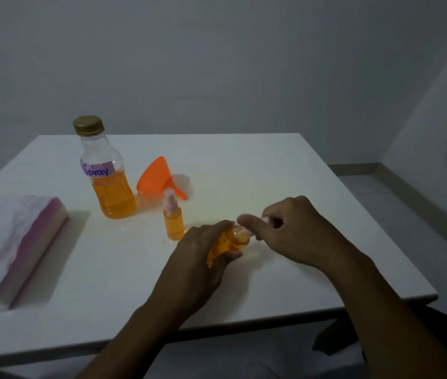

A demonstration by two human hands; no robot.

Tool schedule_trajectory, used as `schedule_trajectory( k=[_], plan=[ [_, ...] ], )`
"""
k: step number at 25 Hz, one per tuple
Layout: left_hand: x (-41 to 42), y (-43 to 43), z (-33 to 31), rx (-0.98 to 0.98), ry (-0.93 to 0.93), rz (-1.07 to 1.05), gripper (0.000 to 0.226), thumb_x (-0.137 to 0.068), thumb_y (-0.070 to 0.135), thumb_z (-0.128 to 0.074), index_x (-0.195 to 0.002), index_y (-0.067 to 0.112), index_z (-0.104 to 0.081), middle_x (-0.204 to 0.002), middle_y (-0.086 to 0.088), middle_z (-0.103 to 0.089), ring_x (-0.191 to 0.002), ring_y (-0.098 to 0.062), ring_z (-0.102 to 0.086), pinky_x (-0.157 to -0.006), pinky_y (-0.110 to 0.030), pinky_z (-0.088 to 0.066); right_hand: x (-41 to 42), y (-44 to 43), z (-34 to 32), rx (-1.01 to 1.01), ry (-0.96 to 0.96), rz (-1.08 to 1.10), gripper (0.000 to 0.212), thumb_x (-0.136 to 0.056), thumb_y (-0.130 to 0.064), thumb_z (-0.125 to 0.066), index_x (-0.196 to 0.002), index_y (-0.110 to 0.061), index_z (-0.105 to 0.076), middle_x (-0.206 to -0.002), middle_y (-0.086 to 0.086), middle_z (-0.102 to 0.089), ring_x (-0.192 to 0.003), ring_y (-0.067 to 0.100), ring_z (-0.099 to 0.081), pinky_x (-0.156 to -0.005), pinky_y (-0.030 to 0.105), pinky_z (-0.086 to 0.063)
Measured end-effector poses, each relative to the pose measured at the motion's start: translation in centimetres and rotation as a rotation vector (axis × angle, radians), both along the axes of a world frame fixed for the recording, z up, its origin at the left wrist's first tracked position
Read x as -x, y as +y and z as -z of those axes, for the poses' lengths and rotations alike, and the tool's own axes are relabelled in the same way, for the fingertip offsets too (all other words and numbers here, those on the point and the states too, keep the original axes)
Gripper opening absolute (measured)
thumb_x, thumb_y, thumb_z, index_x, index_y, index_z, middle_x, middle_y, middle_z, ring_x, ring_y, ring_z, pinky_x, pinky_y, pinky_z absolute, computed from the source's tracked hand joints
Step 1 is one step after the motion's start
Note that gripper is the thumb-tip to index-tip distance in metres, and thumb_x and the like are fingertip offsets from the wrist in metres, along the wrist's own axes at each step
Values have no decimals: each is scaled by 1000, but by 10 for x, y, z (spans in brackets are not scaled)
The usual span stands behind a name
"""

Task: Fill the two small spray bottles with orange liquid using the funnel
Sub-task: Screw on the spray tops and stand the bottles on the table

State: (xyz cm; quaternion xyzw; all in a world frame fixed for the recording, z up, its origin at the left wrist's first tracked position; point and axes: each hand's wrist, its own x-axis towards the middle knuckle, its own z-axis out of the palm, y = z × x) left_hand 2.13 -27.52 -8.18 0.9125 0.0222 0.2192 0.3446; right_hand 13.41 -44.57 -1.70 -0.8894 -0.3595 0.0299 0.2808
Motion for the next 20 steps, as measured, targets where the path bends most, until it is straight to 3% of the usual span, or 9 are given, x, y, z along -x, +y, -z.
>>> schedule_trajectory(
  k=[2, 4, 6, 7, 9, 13, 15, 17, 20],
  plan=[
    [-2, 1, 1, -9, 8, -4, 52, -82, 52, -57, -131, 34, -50, -125, 7, -62, -109, -12, -55, -89, -27, -47, -2, -6, -4, -19, 78, -9, 61, -71, -77, -59, -99, -25, -72, -83, -9, -67, -64, 8, -59, -59, 21, -47],
    [-3, 3, 2, -17, 10, -8, 52, -82, 52, -56, -131, 35, -50, -123, 6, -62, -107, -12, -56, -87, -26, -47, -3, -14, -5, -62, 134, -75, 51, -77, -55, -77, -122, -37, -62, -100, -17, -65, -76, 6, -64, -60, 17, -50],
    [-3, 4, 2, -12, 12, 1, 52, -82, 52, -56, -130, 36, -49, -122, 7, -62, -107, -11, -55, -87, -26, -48, -1, -14, -1, -108, 102, -100, 34, -81, -38, -81, -112, -35, -66, -95, -16, -67, -78, 5, -63, -61, 17, -52],
    [-3, 4, 2, -12, 10, 7, 51, -82, 52, -57, -130, 37, -49, -123, 8, -62, -107, -10, -55, -88, -27, -48, -1, -11, 2, -121, 88, -76, 23, -82, -44, -77, -99, -31, -69, -85, -13, -68, -72, 5, -62, -59, 16, -49],
    [-3, 5, 1, -15, 12, 15, 51, -82, 53, -56, -130, 36, -50, -124, 9, -61, -109, -10, -54, -90, -28, -49, -1, -6, 4, -107, 75, -5, 40, -77, -66, -66, -75, -26, -66, -64, -10, -61, -56, 5, -53, -54, 18, -43],
    [-2, 4, 0, -28, 27, 12, 52, -82, 52, -56, -131, 35, -49, -124, 9, -61, -108, -11, -55, -87, -24, -46, 0, -12, 2, -115, 96, -78, 43, -77, -51, -80, -113, -36, -63, -92, -18, -65, -75, 6, -64, -61, 16, -50],
    [-2, 4, 0, -33, 29, 15, 52, -83, 51, -58, -131, 34, -49, -124, 9, -61, -109, -11, -54, -88, -23, -44, 1, -11, 4, -141, 98, -80, 33, -81, -47, -77, -108, -32, -67, -92, -18, -68, -80, 3, -65, -64, 17, -53],
    [-2, 5, 1, -39, 33, 20, 53, -83, 53, -56, -132, 35, -48, -125, 10, -61, -110, -10, -54, -89, -23, -43, 0, -10, 4, -116, 140, -7, 44, -75, -66, -68, -99, -29, -69, -87, -16, -70, -76, 4, -66, -66, 23, -57],
    [-1, 5, 1, -42, 42, 21, 54, -82, 54, -53, -132, 35, -48, -124, 8, -61, -108, -10, -55, -87, -22, -43, 0, -15, 3, -86, 174, -58, 51, -72, -60, -78, -115, -35, -62, -98, -16, -69, -77, 6, -68, -69, 25, -60]
  ],
)
